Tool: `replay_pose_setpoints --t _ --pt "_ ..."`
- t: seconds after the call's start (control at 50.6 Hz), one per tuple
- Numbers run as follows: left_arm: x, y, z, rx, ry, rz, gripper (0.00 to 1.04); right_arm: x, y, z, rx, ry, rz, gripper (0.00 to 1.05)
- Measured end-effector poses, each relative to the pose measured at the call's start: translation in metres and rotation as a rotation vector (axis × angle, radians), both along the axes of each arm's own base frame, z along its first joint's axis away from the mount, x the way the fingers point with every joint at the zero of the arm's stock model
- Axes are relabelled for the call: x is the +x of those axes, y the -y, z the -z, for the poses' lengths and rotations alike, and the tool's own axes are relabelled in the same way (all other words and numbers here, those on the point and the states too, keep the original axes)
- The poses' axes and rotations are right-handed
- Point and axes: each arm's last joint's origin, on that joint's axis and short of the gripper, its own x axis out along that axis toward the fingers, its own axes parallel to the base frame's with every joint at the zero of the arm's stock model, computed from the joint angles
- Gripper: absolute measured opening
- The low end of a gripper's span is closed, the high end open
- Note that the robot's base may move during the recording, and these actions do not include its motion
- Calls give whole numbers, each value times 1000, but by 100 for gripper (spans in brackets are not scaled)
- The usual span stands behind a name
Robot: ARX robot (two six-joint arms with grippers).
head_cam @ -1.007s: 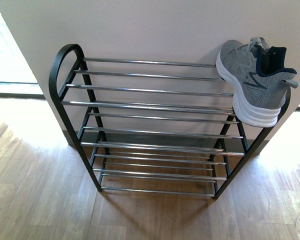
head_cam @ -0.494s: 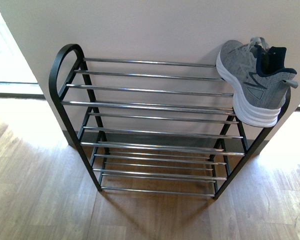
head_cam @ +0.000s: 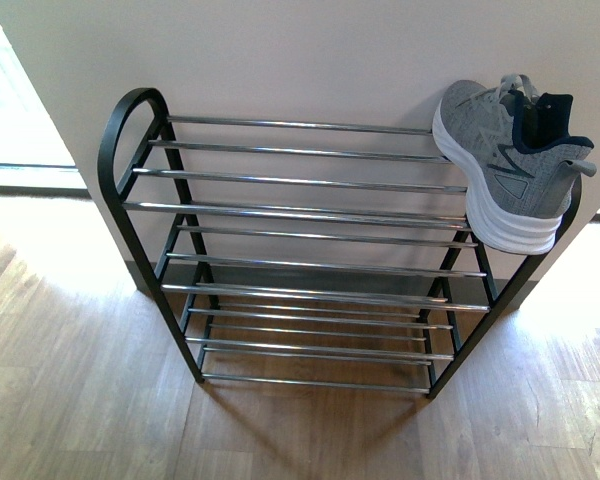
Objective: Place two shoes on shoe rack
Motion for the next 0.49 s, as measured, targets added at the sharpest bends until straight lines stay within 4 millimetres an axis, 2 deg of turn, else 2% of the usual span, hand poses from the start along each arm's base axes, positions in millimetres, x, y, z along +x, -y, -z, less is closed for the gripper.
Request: replay_pose_setpoints --t 0.494 --pt "0 0 0 0 0 0 2 -14 0 3 0 -8 -1 2"
